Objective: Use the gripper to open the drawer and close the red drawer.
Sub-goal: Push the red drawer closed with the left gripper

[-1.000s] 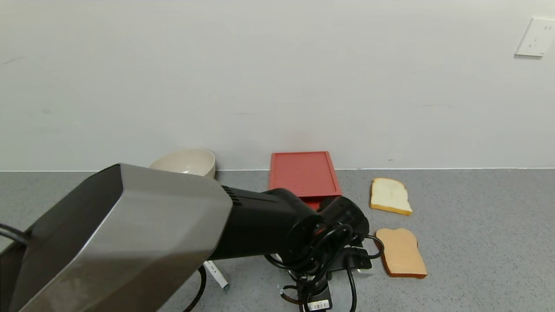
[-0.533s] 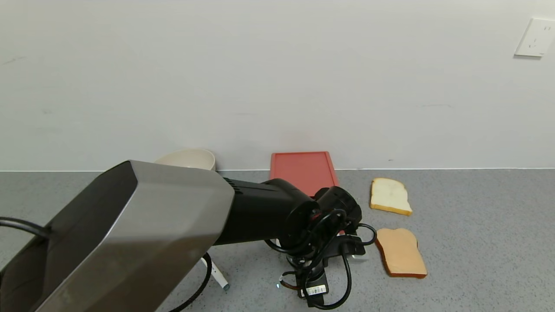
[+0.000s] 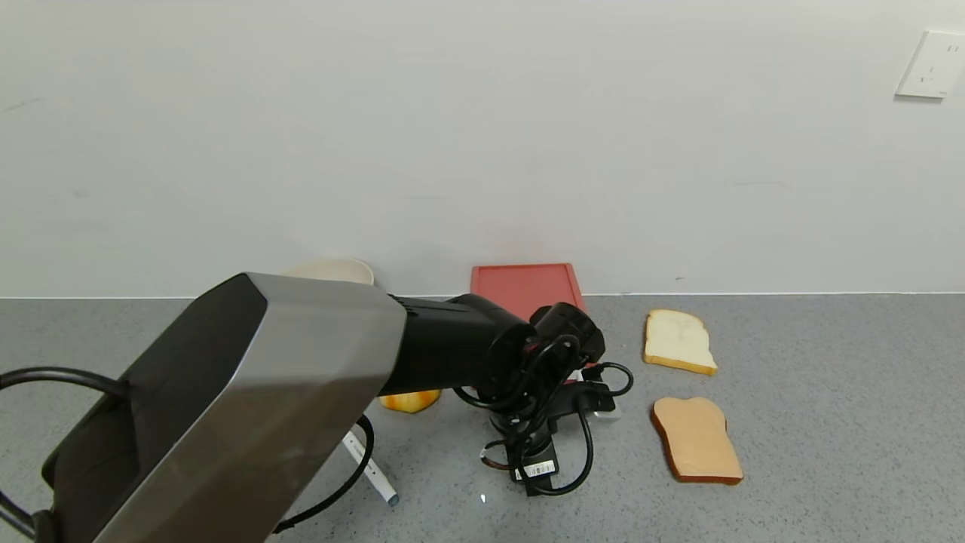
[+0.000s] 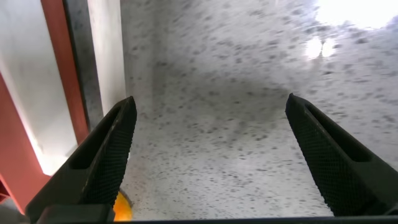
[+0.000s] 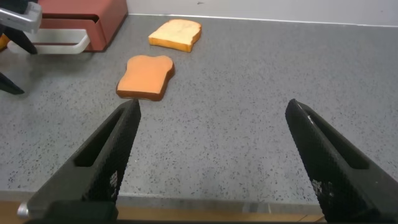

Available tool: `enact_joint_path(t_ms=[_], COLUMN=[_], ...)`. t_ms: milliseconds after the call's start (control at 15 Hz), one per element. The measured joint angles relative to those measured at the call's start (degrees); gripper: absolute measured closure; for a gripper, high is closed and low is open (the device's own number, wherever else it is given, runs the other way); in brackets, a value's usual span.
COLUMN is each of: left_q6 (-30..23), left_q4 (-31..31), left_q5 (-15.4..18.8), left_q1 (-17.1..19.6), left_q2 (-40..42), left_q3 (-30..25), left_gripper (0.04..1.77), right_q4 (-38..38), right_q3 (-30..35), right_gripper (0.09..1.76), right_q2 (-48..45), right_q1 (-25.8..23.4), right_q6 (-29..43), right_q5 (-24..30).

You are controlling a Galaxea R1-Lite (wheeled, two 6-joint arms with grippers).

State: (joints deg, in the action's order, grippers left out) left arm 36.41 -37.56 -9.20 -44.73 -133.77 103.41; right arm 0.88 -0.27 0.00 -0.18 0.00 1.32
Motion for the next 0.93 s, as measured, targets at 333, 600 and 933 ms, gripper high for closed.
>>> enact_joint_path(t_ms=[333, 600, 933], left_q6=[1.7, 2.5, 2.6], left_q4=[0.0, 0.0, -0.3], left_q5=[0.0, 0.0, 0.1], left_q1=[1.6, 2.8, 3.4], left_q2=[-0.6, -1.1, -1.5], left_q3=[2.2, 3.5, 4.4], left_gripper=[0.08, 0.08, 0.08], right_q4=[0.0, 0.0, 0.0], right_q3=[0.0, 0.0, 0.0], right_gripper=[0.14, 0.14, 0.14], right_q2=[0.0, 0.0, 0.0], right_q1=[0.0, 0.0, 0.0], right_q6=[0.0, 0.0, 0.0], right_q5=[0.0, 0.0, 0.0])
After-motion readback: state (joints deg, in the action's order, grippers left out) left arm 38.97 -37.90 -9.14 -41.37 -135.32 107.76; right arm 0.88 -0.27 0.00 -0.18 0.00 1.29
